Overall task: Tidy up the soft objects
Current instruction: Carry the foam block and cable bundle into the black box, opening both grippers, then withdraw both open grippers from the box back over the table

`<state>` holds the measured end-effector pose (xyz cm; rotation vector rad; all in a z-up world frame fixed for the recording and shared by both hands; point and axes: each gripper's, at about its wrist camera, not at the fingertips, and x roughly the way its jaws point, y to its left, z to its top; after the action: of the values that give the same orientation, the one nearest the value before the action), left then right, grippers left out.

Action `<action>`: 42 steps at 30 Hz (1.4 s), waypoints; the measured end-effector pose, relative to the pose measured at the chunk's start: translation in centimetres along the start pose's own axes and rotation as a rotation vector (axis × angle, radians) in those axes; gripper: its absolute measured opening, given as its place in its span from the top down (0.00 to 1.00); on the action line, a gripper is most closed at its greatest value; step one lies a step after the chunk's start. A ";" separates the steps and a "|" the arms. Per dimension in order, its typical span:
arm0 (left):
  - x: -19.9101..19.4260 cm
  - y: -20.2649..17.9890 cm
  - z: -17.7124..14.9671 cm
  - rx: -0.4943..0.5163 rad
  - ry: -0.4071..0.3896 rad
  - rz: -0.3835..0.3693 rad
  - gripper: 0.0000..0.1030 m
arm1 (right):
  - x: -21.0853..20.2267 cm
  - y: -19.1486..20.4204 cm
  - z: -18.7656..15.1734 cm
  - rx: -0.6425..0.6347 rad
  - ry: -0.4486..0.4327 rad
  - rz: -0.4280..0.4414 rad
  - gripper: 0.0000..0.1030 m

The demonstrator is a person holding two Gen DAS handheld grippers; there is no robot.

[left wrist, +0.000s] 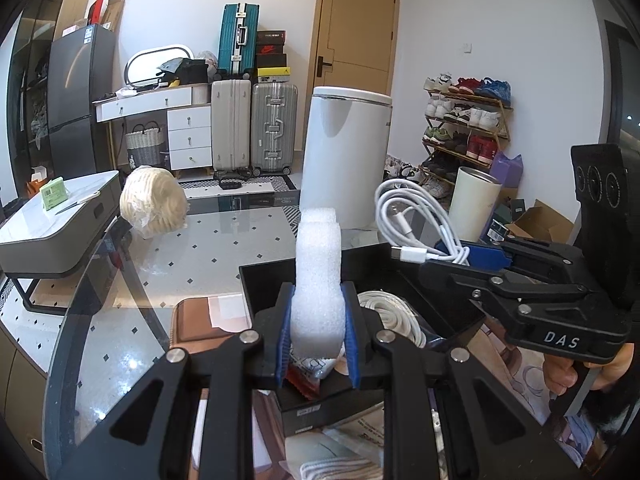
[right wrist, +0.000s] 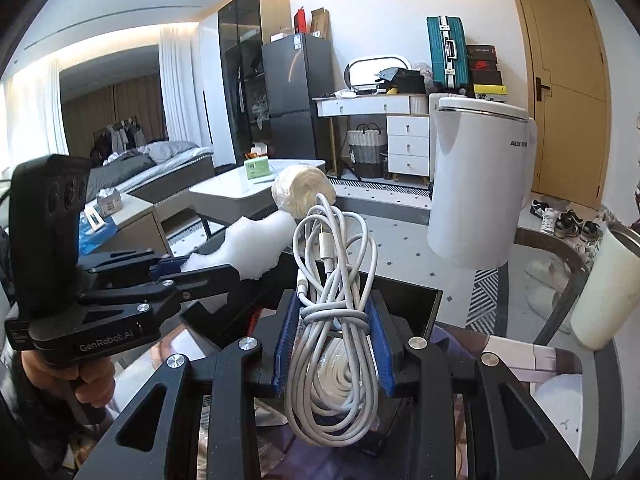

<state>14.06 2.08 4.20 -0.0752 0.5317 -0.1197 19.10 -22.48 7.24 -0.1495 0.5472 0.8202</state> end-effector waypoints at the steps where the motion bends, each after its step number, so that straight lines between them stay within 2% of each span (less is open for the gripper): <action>1: 0.2 -0.1 0.0 0.003 0.002 -0.001 0.80 | 0.3 0.0 0.0 -0.006 0.006 0.002 0.67; 16: 2.3 -0.9 -0.1 0.036 0.062 -0.003 0.80 | 3.6 -0.1 -0.2 -0.063 0.061 -0.033 0.66; 22: 2.6 -0.9 -0.3 0.040 0.079 -0.005 0.78 | 3.3 -0.9 -0.5 -0.053 0.063 -0.026 0.66; 23: 2.5 -0.9 -0.3 0.036 0.078 -0.006 0.76 | 3.1 -1.0 -0.4 -0.054 0.060 -0.034 0.66; 26: 2.2 -1.0 -0.4 0.034 0.077 -0.010 0.61 | 2.3 -1.2 -0.4 -0.056 0.055 -0.056 0.66; 27: 2.0 -1.1 -0.4 0.033 0.076 -0.012 0.56 | 2.0 -1.2 -0.4 -0.054 0.056 -0.056 0.62; 28: 1.9 -1.0 -0.4 0.033 0.074 -0.013 0.54 | 1.6 -1.1 -0.5 -0.053 0.059 -0.054 0.54; 29: 1.7 -1.1 -0.4 0.032 0.073 -0.013 0.51 | 1.1 -1.1 -0.6 -0.053 0.062 -0.052 0.49; 32: 0.9 -1.2 -0.6 0.027 0.070 -0.011 0.49 | -0.3 -0.7 -0.9 -0.052 0.058 -0.060 0.31; 34: 0.1 -1.1 -0.7 0.018 0.062 -0.006 0.42 | -1.1 -0.3 -1.2 -0.040 0.058 -0.082 0.14; 36: -0.7 -1.1 -1.0 0.007 0.052 0.006 0.09 | -2.1 -0.1 -1.5 -0.023 0.062 -0.092 0.10; 38: -2.1 -1.0 -1.4 -0.007 0.014 0.025 0.00 | -3.1 0.1 -2.0 0.001 0.072 -0.088 0.01; 42: -3.9 -0.9 -2.1 -0.018 -0.007 0.029 0.00 | -4.7 0.6 -3.2 0.047 0.087 -0.050 0.01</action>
<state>9.56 1.63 4.46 -0.0850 0.5272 -0.0860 14.75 -26.16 6.97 -0.1553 0.6422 0.7544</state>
